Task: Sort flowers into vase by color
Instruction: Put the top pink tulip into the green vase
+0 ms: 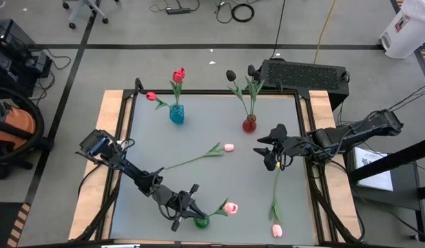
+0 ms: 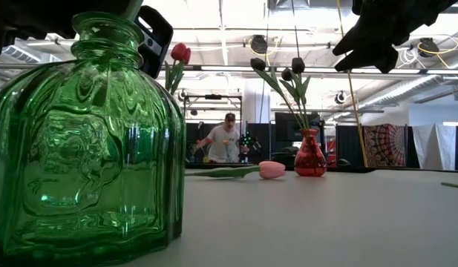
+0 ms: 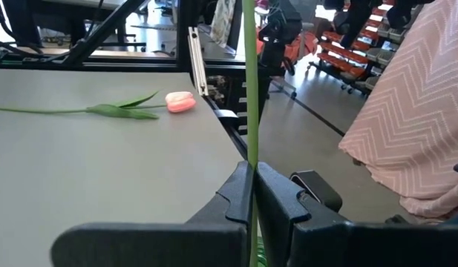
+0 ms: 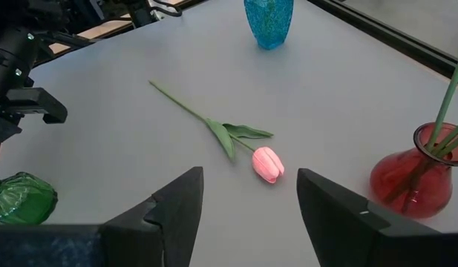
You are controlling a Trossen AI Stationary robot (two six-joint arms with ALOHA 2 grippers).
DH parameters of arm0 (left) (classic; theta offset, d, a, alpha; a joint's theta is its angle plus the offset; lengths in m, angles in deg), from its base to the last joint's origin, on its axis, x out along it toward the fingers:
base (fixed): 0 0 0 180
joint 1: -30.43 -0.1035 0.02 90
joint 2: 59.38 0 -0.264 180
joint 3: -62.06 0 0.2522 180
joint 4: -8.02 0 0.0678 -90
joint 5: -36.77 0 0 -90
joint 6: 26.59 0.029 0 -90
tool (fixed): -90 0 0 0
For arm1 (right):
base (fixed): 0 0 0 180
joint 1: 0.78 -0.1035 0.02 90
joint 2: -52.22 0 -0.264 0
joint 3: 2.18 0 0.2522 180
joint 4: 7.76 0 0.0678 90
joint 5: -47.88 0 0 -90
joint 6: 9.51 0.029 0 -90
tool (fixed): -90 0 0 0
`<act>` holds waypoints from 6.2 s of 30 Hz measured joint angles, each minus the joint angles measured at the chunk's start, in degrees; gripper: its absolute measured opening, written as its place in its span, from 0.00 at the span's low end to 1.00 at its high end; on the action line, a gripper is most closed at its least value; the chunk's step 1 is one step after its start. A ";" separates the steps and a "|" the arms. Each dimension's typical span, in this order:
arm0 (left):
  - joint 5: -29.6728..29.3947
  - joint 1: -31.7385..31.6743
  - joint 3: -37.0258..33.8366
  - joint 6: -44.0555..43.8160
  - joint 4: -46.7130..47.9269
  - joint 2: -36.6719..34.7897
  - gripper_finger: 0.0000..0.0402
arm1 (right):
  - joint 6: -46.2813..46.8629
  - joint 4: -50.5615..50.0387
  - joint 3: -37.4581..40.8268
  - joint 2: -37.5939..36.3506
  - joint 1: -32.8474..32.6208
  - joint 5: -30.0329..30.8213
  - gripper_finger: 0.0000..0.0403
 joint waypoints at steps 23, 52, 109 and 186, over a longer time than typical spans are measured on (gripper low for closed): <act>-0.06 0.00 0.02 -0.26 -1.75 -0.02 0.23 | 0.00 0.00 0.00 0.00 0.00 0.01 0.52; -5.13 -0.02 0.04 -1.44 0.52 -0.73 0.32 | 0.00 0.00 0.00 0.00 0.00 -0.01 0.52; -19.90 -6.20 12.65 -7.53 71.96 -47.04 0.32 | 0.00 0.00 0.00 -0.01 -0.01 0.01 0.52; 2.94 -34.84 22.97 -12.86 83.25 -1.96 0.32 | 0.00 0.02 -0.02 -0.02 -0.02 -0.01 0.52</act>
